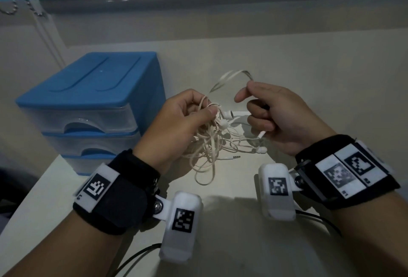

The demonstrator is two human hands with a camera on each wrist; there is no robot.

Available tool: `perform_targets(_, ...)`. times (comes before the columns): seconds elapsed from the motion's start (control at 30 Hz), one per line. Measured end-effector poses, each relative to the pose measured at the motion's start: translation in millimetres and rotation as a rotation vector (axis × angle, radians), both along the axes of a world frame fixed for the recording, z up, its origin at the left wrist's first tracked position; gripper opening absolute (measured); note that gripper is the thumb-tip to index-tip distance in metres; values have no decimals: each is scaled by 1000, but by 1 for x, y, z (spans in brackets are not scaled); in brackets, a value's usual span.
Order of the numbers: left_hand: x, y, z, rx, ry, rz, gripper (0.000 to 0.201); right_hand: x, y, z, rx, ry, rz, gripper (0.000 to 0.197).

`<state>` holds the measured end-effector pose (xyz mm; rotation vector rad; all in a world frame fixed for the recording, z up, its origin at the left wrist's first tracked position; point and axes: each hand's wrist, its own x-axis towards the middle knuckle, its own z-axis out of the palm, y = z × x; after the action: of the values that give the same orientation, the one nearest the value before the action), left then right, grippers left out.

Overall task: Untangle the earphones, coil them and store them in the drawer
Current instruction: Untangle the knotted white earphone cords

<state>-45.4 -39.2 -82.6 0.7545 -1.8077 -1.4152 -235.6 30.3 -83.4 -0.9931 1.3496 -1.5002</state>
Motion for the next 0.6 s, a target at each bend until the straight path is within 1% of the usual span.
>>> perform_targets(0.13, 1, 0, 1, 57, 64, 2, 6, 3, -1, -1, 10, 78, 37, 30)
perform_targets(0.27, 1, 0, 3, 118, 114, -51, 6, 2, -2, -4, 20, 137, -20, 22)
perform_targets(0.33, 1, -1, 2, 124, 128, -71, 9, 2, -2, -4, 22, 176, -62, 13)
perform_targets(0.37, 2, -2, 1, 115, 124, -77, 9, 4, -2, -3, 6, 176, -76, 14)
perform_targets(0.43, 1, -3, -1, 96, 112, -80, 8, 6, -1, -1, -54, 156, -83, 33)
perform_targets(0.47, 1, -3, -2, 89, 106, -76, 8, 6, -1, 0, -91, 184, -84, 38)
perform_targets(0.53, 1, -2, -2, 70, 100, -68, 8, 6, 2, 3, -178, 293, -96, 36)
perform_targets(0.6, 1, -1, -2, 59, 103, -69, 13, 6, 4, 6, -257, 325, -66, 23)
